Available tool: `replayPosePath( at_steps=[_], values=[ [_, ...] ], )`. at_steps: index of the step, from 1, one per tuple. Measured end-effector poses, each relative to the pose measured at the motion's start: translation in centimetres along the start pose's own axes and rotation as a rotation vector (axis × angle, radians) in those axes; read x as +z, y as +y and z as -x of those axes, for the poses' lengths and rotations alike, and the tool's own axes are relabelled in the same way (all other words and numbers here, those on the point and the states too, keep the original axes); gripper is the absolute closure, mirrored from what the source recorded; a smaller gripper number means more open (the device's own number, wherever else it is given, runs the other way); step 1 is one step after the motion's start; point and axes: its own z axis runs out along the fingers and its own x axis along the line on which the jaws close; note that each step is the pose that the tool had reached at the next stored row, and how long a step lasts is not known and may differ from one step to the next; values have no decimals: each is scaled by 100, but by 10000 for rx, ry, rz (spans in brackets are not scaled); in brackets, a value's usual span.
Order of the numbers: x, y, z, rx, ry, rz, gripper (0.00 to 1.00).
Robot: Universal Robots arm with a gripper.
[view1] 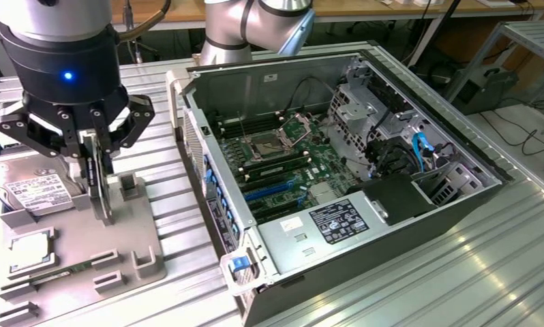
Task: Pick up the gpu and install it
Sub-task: 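Pick up the gpu and move the gpu toward the slot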
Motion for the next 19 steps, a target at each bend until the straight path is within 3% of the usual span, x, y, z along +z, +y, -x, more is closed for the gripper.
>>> replayPosePath(
  at_steps=[19],
  values=[
    [-238, 3, 2, 6, 455, -1, 72]
  ],
)
